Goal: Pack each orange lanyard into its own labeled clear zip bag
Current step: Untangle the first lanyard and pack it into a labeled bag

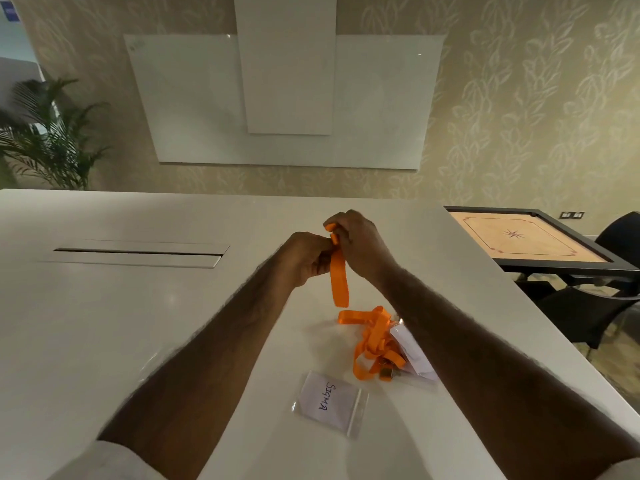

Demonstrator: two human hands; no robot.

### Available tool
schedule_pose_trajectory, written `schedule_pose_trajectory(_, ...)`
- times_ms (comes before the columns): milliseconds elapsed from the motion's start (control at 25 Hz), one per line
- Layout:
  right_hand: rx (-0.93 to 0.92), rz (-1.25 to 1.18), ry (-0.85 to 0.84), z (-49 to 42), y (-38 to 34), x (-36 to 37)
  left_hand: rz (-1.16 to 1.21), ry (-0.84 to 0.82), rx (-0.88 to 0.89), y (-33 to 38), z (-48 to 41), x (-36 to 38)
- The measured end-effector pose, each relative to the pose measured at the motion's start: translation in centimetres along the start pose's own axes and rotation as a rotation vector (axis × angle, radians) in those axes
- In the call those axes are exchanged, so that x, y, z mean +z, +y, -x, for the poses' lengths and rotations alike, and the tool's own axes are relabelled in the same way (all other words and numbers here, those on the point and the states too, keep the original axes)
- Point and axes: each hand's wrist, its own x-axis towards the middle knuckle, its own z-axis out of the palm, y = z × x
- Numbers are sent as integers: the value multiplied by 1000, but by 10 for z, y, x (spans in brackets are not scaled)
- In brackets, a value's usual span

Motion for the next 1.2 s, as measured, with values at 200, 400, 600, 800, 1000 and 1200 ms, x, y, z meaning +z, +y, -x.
schedule_pose_trajectory(200,180,-257,-69,7,-2,5,45,16,-62,2,-3,0)
schedule_pose_trajectory(400,240,-187,38,10,-7,15,62,84,-21,4,-3,8)
schedule_pose_trajectory(600,361,-302,145,9,-1,9,-28,70,153,-2,4,8)
schedule_pose_trajectory(800,617,-538,240,6,-3,10,-223,294,334,-15,6,12)
schedule_pose_trajectory(1000,692,-696,142,5,-15,17,-201,207,332,-26,9,6)
schedule_pose_trajectory(1200,639,-587,225,2,-19,18,-216,184,374,-25,12,9)
